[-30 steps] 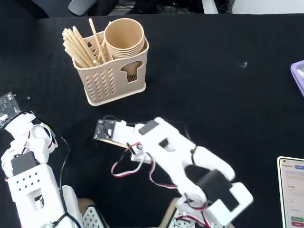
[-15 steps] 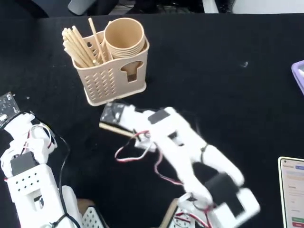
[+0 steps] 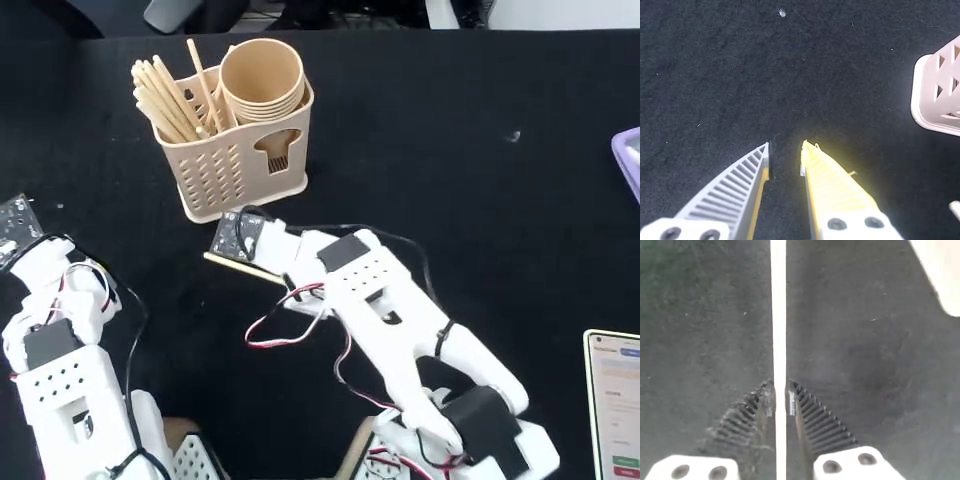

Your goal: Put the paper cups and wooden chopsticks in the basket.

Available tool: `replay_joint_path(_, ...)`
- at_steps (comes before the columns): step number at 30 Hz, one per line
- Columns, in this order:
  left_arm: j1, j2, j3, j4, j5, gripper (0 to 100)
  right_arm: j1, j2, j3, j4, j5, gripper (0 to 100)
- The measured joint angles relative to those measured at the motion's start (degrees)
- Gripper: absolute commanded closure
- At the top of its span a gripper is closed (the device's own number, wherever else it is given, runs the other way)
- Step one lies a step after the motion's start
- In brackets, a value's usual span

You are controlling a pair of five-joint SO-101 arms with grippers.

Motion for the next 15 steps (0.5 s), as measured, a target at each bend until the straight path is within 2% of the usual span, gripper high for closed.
replay_joint_path(2, 0.0, 0.0, 0.0, 0.0, 0.0, 88, -1.1, 1.8, 1.4, -1.5, 0.0, 97.2)
replay_joint_path(8, 0.0, 0.0, 0.0, 0.0, 0.0, 88, -3.3, 9.7, 2.8, -6.3, -2.8, 78.3)
replay_joint_path(15, 0.0, 0.0, 0.0, 0.0, 0.0, 88, -5.5, 15.6, -3.0, -4.5, -3.6, 79.4)
